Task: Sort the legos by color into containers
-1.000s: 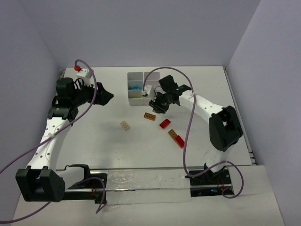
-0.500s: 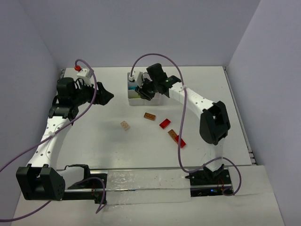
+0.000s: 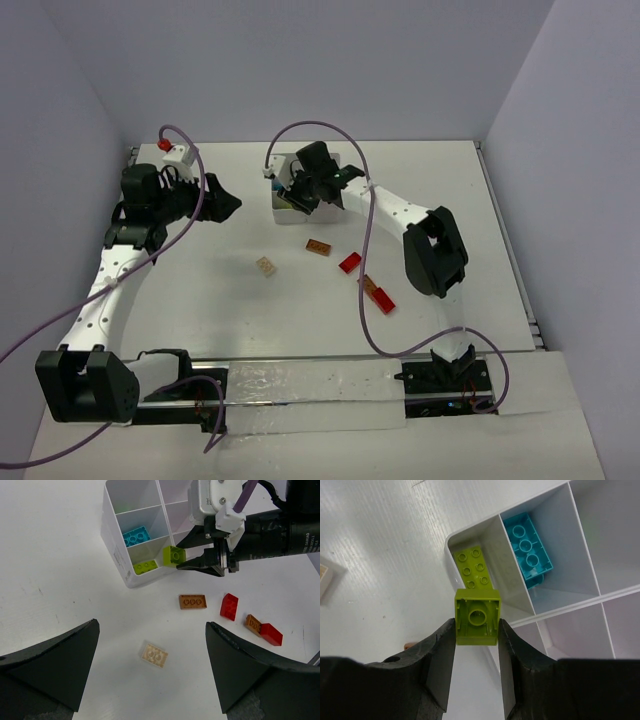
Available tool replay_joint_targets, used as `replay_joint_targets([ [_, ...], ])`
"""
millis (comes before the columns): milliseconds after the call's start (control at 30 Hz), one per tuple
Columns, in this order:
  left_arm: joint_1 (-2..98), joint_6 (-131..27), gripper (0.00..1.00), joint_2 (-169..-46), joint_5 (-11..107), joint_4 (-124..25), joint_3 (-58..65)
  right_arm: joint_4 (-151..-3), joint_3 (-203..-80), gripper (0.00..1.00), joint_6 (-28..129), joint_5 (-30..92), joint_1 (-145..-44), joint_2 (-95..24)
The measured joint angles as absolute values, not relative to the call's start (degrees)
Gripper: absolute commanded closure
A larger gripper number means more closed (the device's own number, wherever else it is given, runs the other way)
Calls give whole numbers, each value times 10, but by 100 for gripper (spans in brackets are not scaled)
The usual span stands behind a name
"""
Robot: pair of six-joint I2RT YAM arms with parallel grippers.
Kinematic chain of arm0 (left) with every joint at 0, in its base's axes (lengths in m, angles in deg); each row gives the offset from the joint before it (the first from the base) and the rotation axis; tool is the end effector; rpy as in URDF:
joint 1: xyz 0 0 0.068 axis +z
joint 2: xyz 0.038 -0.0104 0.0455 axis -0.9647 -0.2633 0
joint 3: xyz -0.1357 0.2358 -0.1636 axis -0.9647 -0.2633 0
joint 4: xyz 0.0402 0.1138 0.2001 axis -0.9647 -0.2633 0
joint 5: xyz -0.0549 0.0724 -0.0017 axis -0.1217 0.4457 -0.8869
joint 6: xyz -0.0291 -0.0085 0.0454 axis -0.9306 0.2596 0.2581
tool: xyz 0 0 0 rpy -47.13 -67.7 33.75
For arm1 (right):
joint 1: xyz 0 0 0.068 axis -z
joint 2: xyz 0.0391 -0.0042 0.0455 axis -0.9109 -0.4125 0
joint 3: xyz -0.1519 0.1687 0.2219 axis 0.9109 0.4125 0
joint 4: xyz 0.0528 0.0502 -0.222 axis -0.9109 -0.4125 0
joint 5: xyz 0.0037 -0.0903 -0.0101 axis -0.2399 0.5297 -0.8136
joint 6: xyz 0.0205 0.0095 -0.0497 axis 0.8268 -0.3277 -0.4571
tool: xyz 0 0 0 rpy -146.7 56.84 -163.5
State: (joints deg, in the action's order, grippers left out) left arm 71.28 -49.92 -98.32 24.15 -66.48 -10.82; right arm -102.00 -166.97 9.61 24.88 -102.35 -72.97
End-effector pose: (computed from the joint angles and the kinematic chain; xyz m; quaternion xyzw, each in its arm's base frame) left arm 0.2129 -0.0322 0.3844 0.1065 0.8096 -0.2889 0.4997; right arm 0.3728 0.2885 0.3014 -0.5651 0.7183 0.1157 0.3890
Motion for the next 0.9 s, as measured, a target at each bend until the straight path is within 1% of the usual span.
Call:
replay_joint_targets([
  [167, 715, -499, 3, -983, 242, -665, -108, -1010, -1677, 69, 94, 258, -1032, -738],
  [200, 715, -499, 2, -983, 242, -665, -108, -1009, -1681, 66, 94, 260, -1034, -742],
  [433, 718, -499, 2, -983, 243, -665, -108, -995, -1691, 60, 89, 277, -1037, -765],
  [467, 718, -499, 2, -984, 244, -665, -108, -994, -1695, 58, 89, 280, -1037, -769],
  [533, 718, -499, 1, -985, 245, -665, -108, -993, -1700, 50, 88, 283, -1037, -773],
  [667, 718, -499, 1, -985, 246, -665, -108, -993, -1708, 28, 85, 291, -1037, -775],
  [700, 718, -499, 1, -985, 247, -665, -108, -993, -1710, 25, 84, 292, -1038, -775],
  [800, 718, -500, 1, -986, 247, -665, -108, -993, -1714, 25, 85, 297, -1038, -775],
  [900, 719, -500, 1, -986, 247, -665, -108, -993, -1715, 28, 86, 299, -1038, -775],
])
